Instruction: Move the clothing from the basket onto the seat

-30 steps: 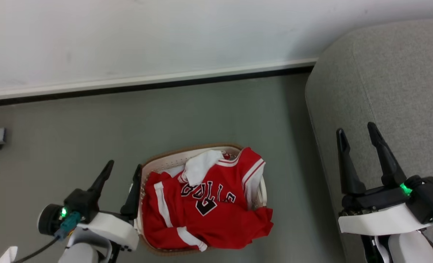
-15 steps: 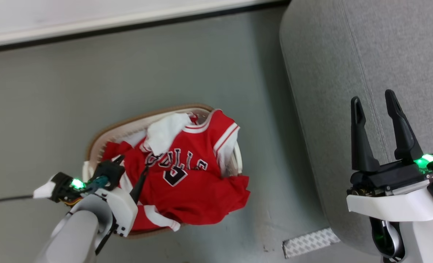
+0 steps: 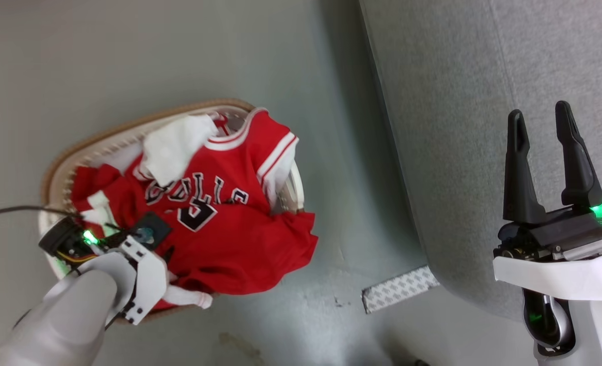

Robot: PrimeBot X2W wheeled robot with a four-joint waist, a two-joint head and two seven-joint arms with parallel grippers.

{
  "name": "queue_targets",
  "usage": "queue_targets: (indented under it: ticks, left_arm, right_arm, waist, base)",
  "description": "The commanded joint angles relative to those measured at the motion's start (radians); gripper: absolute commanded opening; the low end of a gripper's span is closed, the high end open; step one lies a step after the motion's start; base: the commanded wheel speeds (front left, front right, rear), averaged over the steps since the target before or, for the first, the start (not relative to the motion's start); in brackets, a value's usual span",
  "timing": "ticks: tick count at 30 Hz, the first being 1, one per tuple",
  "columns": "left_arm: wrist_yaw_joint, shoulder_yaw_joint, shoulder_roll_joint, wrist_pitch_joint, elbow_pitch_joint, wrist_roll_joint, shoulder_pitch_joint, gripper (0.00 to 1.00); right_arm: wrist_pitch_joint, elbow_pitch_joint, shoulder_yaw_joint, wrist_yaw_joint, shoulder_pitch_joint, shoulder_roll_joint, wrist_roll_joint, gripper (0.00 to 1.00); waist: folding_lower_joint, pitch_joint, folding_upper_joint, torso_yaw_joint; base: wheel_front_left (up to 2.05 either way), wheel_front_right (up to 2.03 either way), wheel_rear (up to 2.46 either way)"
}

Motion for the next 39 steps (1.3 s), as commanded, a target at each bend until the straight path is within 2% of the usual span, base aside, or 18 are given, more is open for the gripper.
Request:
queue_targets:
  ticks: [1,11,12,13,14,15,22,27,39]
  left_arm:
    - [0.002,-0.018,0.011,0.011,0.010,-0.020,-0.010,1.00]
    - [0.002,-0.202,0.055,0.104,0.071,-0.102,-0.105,1.00]
    - [0.002,-0.210,0.057,0.109,0.076,-0.116,-0.110,0.86]
    - [0.002,-0.218,0.059,0.110,0.082,-0.128,-0.114,0.50]
    - [0.002,-0.225,0.058,0.112,0.086,-0.143,-0.117,0.32]
    - [0.002,-0.232,0.056,0.111,0.089,-0.157,-0.119,0.00]
    - [0.002,-0.267,0.041,0.074,0.103,-0.219,-0.124,0.00]
    - [0.002,-0.277,0.003,0.022,0.111,-0.257,-0.112,0.00]
    - [0.002,-0.250,-0.123,-0.157,0.118,-0.367,-0.021,0.00]
  right_arm:
    - [0.001,-0.003,-0.002,-0.002,-0.008,0.001,0.012,1.00]
    - [0.001,-0.011,0.008,-0.002,-0.025,0.000,0.042,1.00]
    - [0.001,-0.011,0.008,-0.002,-0.023,0.000,0.043,1.00]
    - [0.001,-0.012,0.007,-0.002,-0.020,0.000,0.044,1.00]
    - [0.001,-0.011,0.005,-0.002,-0.018,0.000,0.044,1.00]
    - [0.001,-0.010,0.005,-0.002,-0.016,0.000,0.044,1.00]
    - [0.001,0.006,-0.004,-0.002,-0.009,0.000,0.037,1.00]
    - [0.001,0.013,-0.015,-0.002,-0.011,0.000,0.018,1.00]
    - [0.001,0.078,-0.030,-0.002,0.044,0.000,-0.059,1.00]
  waist:
    - [-0.0002,0.029,0.0000,-0.016]
    - [-0.0002,0.099,0.0000,-0.037]
    - [-0.0002,0.102,0.0000,-0.038]
    - [-0.0002,0.104,0.0000,-0.039]
    - [-0.0002,0.106,0.0000,-0.039]
    - [-0.0002,0.106,0.0000,-0.039]
    - [-0.0002,0.079,0.0000,-0.029]
    - [-0.0002,0.018,0.0000,-0.002]
    - [-0.0002,-0.291,0.0000,0.110]
  base:
    - [0.00,0.00,0.00]
    - [0.00,0.00,0.00]
    - [0.00,0.00,0.00]
    - [0.00,0.00,0.00]
    - [0.00,0.00,0.00]
    - [0.00,0.00,0.00]
    - [0.00,0.00,0.00]
    - [0.00,0.00,0.00]
    - [0.00,0.00,0.00]
